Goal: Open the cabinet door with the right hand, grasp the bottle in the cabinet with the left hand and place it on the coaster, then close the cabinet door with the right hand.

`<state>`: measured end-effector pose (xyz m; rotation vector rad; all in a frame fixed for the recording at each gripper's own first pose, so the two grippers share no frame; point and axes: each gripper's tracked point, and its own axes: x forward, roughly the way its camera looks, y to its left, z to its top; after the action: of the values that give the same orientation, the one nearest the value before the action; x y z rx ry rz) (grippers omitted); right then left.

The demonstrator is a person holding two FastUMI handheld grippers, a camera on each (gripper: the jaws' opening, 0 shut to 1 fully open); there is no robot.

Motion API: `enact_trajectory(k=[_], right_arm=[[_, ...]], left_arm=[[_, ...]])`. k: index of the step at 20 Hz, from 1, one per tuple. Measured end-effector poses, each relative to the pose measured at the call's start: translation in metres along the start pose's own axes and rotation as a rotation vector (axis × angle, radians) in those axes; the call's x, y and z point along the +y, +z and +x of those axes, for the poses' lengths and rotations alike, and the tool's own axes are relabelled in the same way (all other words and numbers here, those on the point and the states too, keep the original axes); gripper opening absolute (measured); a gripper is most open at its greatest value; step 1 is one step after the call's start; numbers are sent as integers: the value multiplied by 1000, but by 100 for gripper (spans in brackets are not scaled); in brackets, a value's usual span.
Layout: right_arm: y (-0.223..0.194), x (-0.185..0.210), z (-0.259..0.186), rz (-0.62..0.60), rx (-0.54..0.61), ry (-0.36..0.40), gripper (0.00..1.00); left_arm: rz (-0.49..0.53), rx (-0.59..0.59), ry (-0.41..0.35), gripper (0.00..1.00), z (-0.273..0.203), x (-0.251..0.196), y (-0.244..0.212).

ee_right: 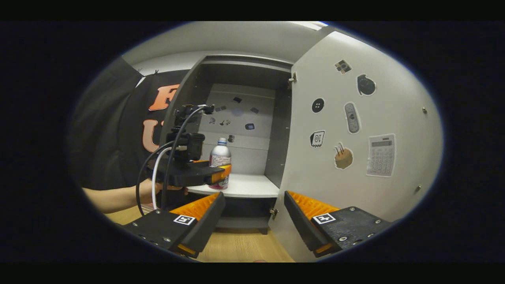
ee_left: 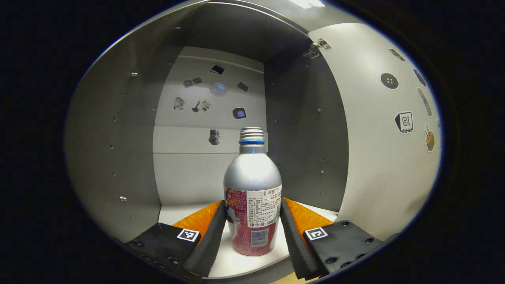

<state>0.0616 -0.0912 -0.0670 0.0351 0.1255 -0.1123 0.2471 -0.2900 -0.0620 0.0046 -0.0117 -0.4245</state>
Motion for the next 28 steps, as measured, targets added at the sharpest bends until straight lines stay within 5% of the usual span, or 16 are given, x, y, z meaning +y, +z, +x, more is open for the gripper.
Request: enact_trajectory(k=[15, 28], right_arm=[[-18, 32, -53, 51, 3, 226, 93], [-27, 89, -117, 124, 43, 99, 93]], left_arm=[[20, -61, 189, 82, -185, -8, 4], [53, -19, 161, 82, -324, 31, -81]])
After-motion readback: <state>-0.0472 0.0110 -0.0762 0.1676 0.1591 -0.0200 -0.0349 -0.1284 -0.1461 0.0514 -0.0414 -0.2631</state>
